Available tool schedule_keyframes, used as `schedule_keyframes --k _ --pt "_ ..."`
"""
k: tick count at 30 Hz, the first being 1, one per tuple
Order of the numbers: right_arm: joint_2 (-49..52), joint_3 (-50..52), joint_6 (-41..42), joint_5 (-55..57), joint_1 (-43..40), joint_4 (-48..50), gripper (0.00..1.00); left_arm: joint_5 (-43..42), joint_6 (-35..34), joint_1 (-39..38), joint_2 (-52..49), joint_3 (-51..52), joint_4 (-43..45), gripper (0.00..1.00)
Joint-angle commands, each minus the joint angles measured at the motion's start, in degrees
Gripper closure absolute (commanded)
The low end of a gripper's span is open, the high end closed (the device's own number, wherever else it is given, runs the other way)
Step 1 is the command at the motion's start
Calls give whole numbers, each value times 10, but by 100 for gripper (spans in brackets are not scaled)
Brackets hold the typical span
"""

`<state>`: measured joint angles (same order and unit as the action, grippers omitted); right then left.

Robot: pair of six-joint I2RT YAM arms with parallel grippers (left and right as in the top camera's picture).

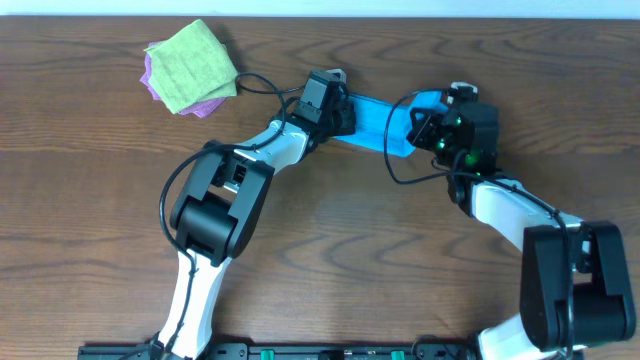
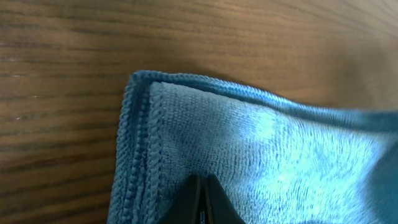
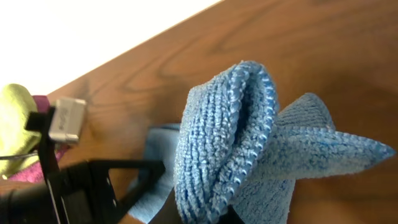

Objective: Fold the cloth

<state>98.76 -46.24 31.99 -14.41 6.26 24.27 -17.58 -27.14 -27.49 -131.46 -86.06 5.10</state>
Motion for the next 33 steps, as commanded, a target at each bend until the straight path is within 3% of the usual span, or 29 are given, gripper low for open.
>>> schedule_keyframes --k 1,20,33 --pt "19 -30 -12 6 12 -2 99 12 19 6 22 10 -14 94" --pt "131 -145 -14 5 94 -30 99 68 93 68 141 10 -83 94" --pt "205 -207 -14 4 123 -38 99 75 94 89 150 10 -106 94"
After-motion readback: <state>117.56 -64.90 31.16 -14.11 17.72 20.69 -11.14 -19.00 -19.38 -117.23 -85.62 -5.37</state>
